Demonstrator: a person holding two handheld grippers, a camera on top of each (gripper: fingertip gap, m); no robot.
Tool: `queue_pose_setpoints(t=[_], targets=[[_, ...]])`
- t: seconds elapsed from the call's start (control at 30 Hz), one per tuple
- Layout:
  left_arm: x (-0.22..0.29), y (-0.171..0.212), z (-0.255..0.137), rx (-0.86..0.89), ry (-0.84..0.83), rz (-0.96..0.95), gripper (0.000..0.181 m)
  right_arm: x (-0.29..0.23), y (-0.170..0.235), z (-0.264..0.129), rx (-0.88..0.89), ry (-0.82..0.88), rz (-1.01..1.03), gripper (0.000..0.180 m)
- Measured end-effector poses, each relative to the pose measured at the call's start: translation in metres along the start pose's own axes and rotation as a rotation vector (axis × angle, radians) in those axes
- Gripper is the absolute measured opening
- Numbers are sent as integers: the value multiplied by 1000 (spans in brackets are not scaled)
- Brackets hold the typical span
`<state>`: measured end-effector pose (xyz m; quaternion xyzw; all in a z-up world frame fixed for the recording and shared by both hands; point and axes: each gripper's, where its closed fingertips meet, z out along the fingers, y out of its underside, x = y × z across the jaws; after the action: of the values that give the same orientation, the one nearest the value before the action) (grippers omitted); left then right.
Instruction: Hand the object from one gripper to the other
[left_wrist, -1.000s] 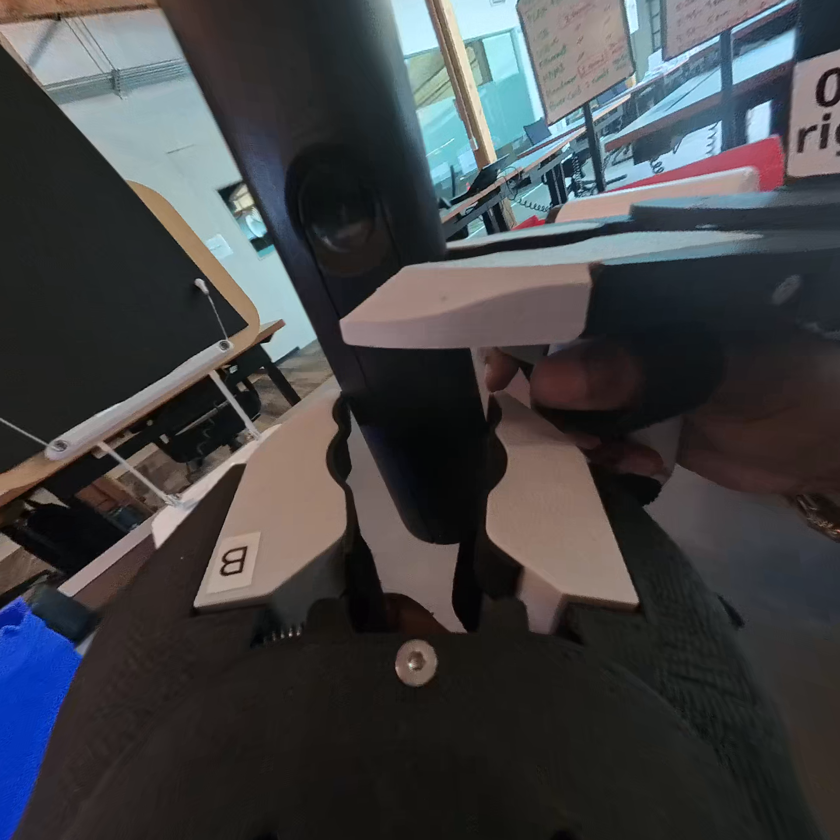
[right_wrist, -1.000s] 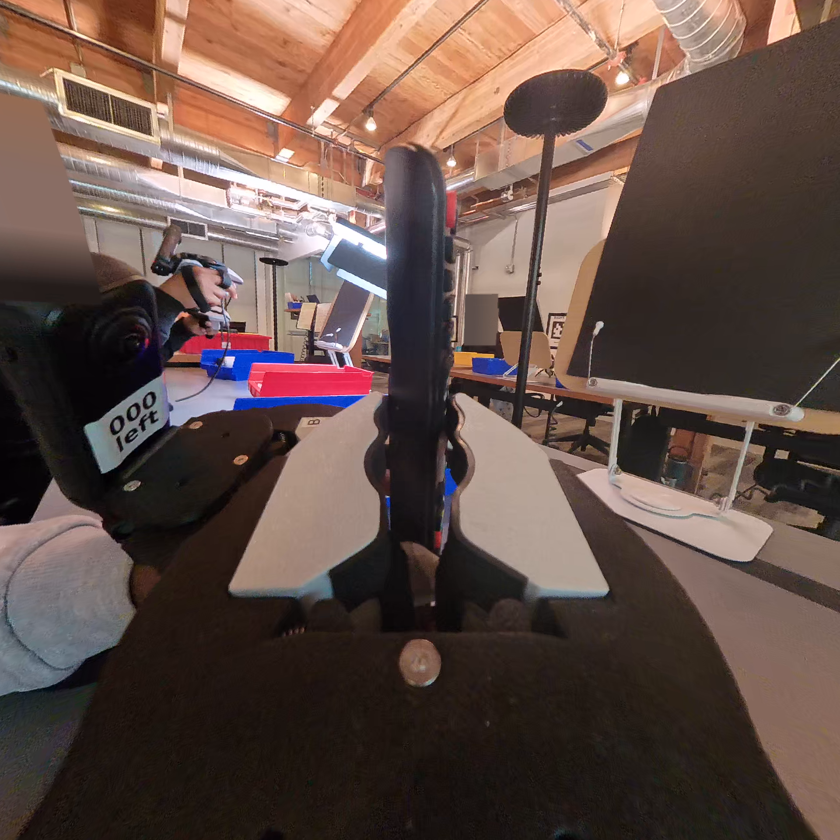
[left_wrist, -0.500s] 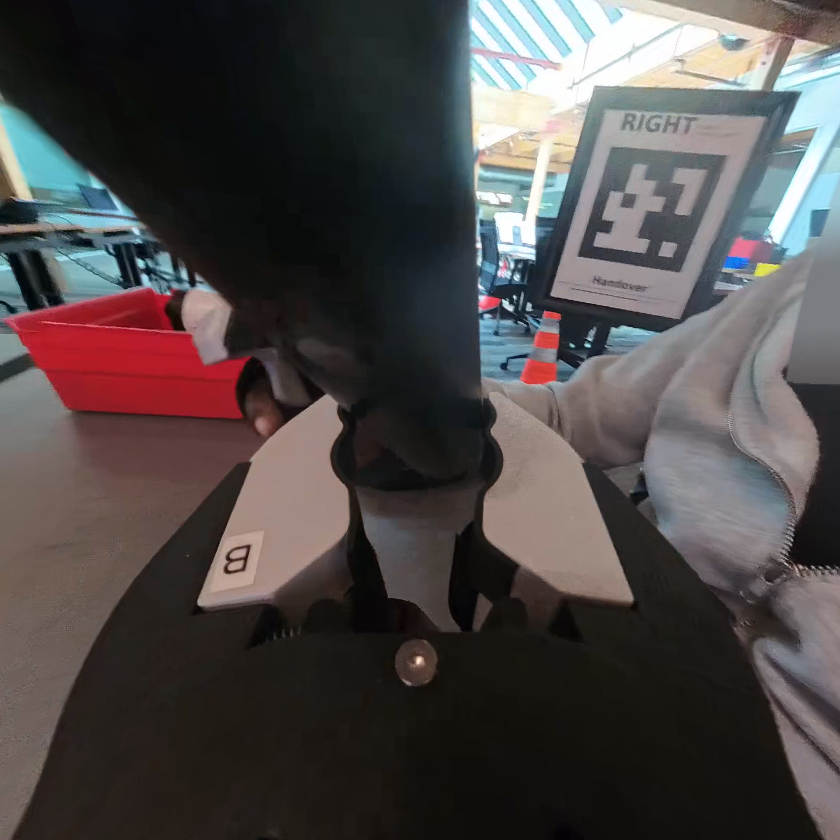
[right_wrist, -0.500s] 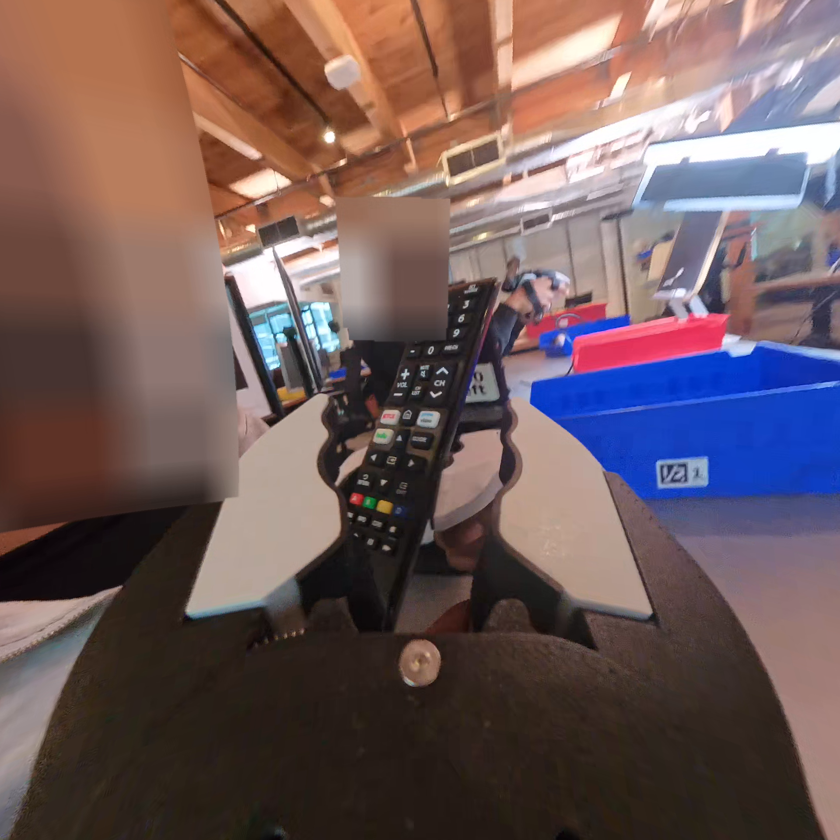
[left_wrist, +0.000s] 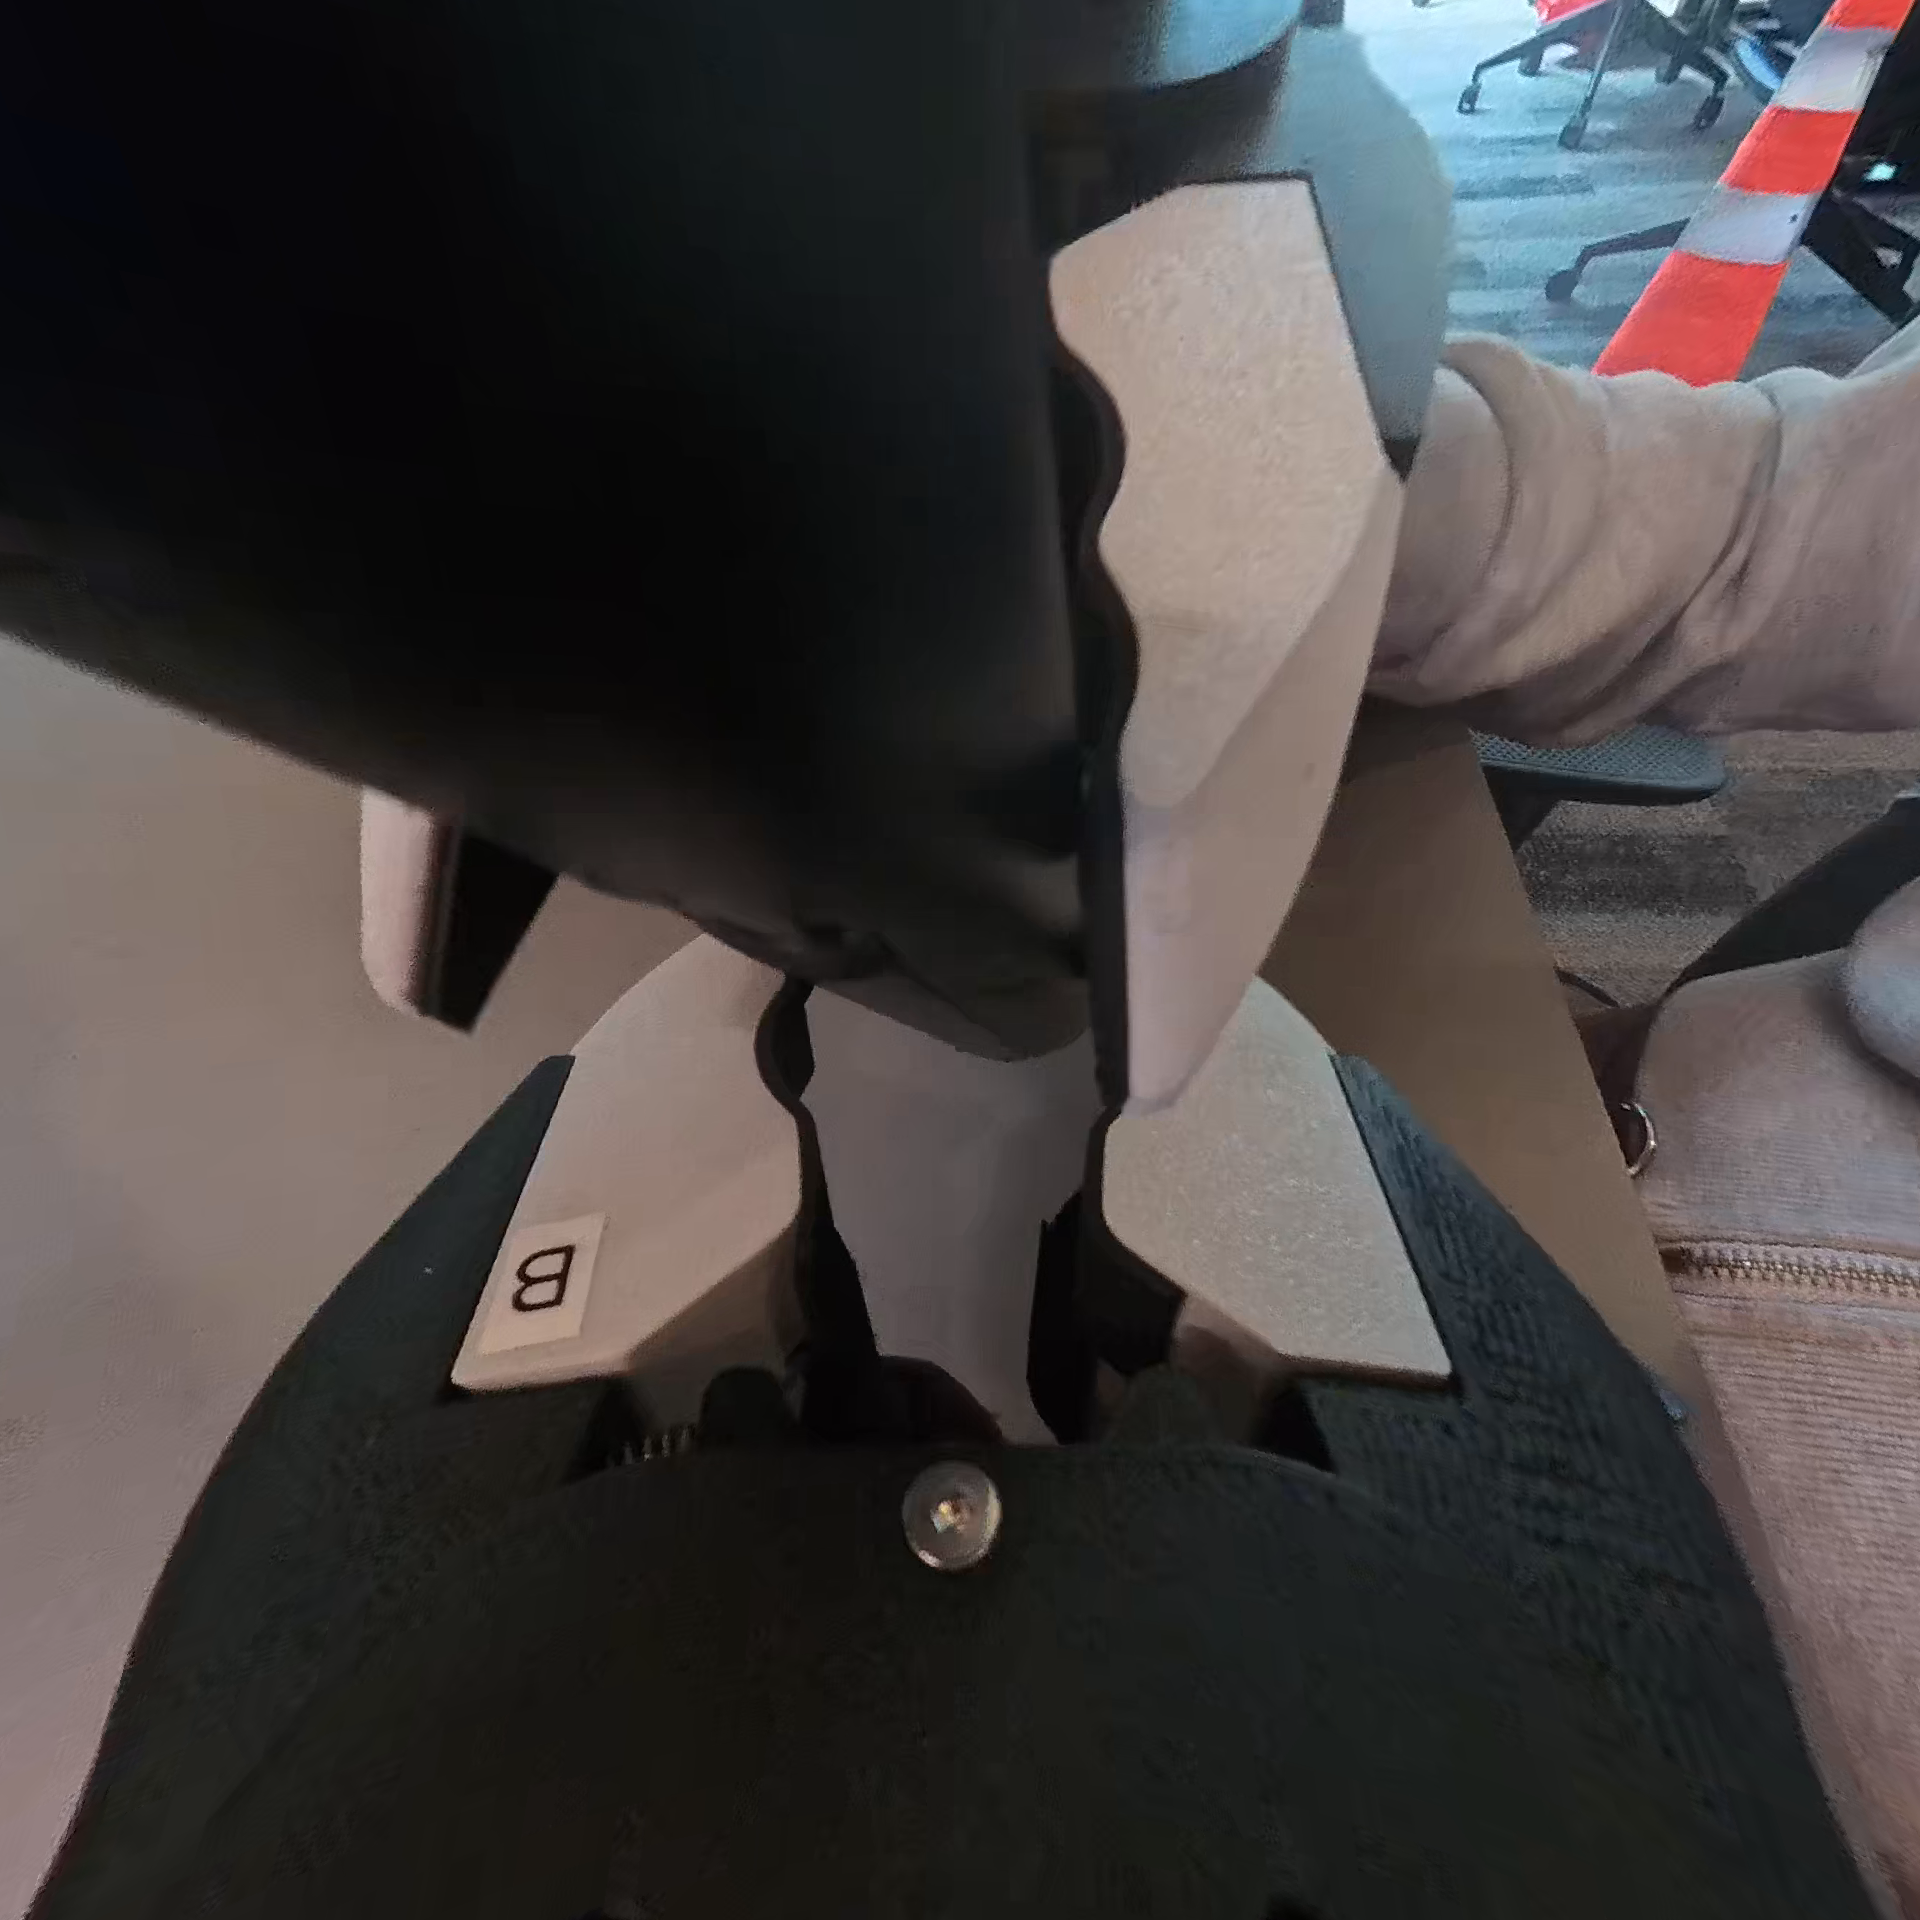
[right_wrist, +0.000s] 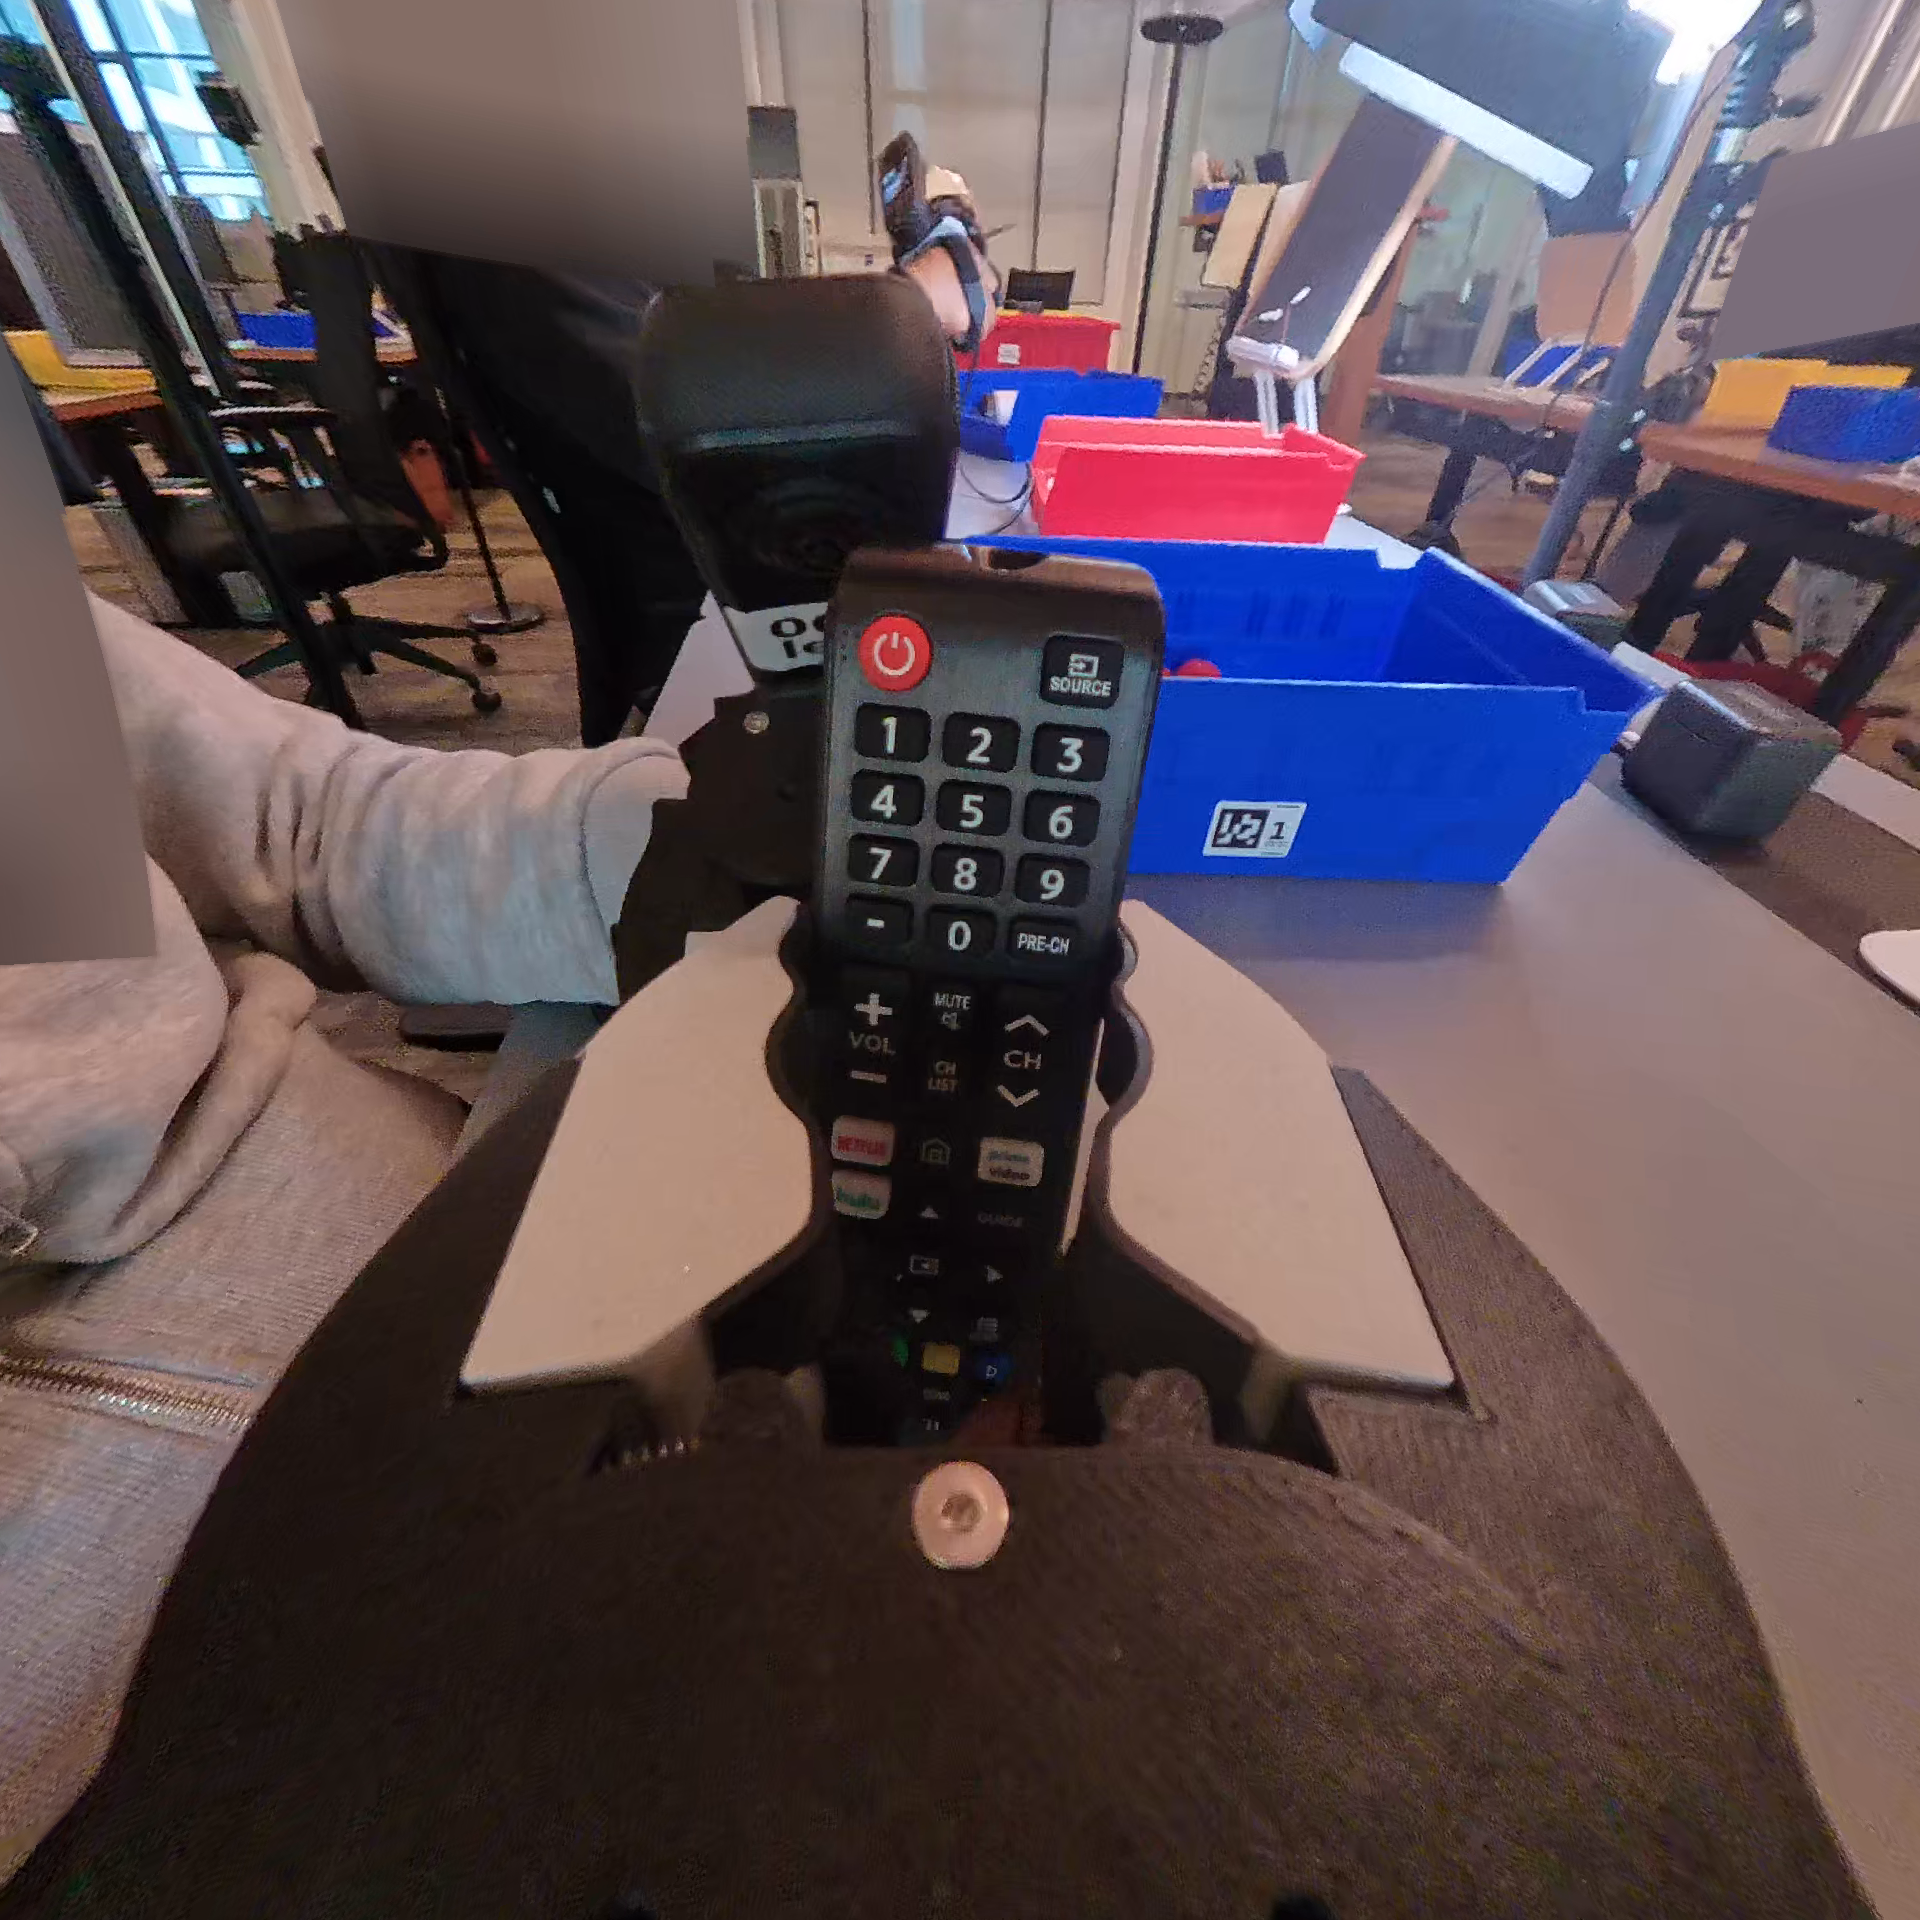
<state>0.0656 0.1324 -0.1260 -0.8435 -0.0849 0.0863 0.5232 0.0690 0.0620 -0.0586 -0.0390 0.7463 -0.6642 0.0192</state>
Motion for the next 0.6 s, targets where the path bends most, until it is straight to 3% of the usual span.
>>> queue_pose_setpoints(t=[0.03, 0.23, 0.27, 0.33, 0.37, 0.47, 0.6], targets=[[-5, -2, -1, 21, -29, -10, 51, 3, -3, 0, 15, 29, -5, 52], [-51, -31, -15, 200, -489, 57, 77, 46, -33, -25, 252, 423, -48, 52], [-55, -34, -18, 190, -570, 120, 76, 47, -35, -27, 273, 458, -61, 52], [-59, -40, -23, 193, -679, 210, 47, 46, -39, -27, 303, 503, -85, 53], [-58, -40, -23, 195, -685, 210, 34, 46, -41, -28, 321, 520, -95, 52], [-55, -44, -28, 271, -605, 143, 30, 44, -45, -29, 354, 505, -87, 53], [-31, -55, -38, 435, -240, -37, 26, 23, -53, -31, 409, 181, 2, 53]])
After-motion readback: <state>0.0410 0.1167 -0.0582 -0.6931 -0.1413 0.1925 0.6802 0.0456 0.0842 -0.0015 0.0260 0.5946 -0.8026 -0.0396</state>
